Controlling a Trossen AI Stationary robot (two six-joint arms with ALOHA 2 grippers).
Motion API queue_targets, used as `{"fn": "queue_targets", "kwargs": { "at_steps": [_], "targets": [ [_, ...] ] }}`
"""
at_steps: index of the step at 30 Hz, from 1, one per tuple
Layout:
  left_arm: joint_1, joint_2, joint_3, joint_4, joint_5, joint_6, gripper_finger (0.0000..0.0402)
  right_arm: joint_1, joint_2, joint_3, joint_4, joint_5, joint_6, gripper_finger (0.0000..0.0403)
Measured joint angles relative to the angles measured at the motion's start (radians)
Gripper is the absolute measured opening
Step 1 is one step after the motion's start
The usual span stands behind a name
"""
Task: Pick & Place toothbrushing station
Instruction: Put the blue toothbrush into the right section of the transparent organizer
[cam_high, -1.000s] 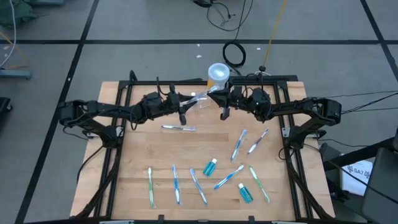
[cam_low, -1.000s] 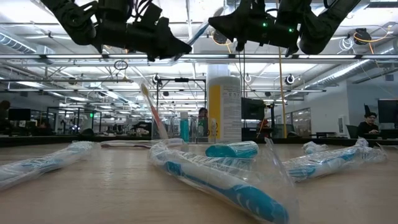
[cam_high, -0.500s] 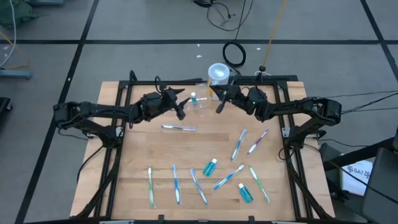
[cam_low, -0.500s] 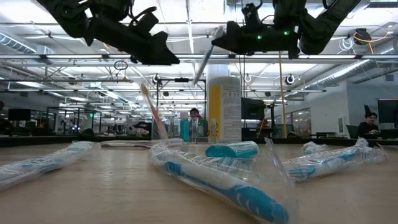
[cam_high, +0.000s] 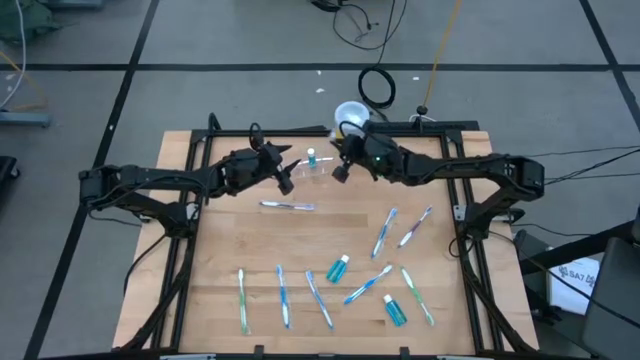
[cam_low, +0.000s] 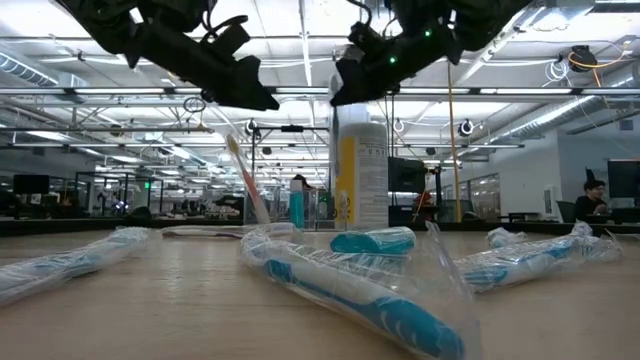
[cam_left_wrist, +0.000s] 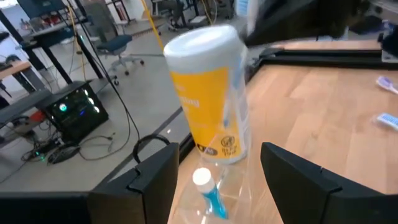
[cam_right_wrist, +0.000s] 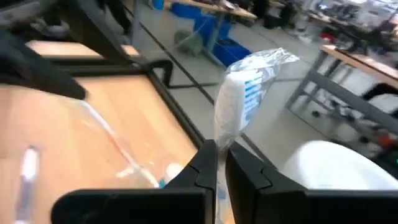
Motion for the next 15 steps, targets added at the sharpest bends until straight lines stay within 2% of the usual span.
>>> {"fn": "queue_targets", "kwargs": {
  "at_steps": [5,15],
  "targets": [
    [0.000,0.000,0.000,-0.027,0.001,-0.027,0.0235,-0.014,0.050,0.000,0.012,-0.074,0.045,0.0008],
    [0.002,0.000,0.000,-0.023,0.001,-0.013,0.0235,-0.066,0.135,0.001,0.004,-0.078,0.190,0.0012]
  ]
}}
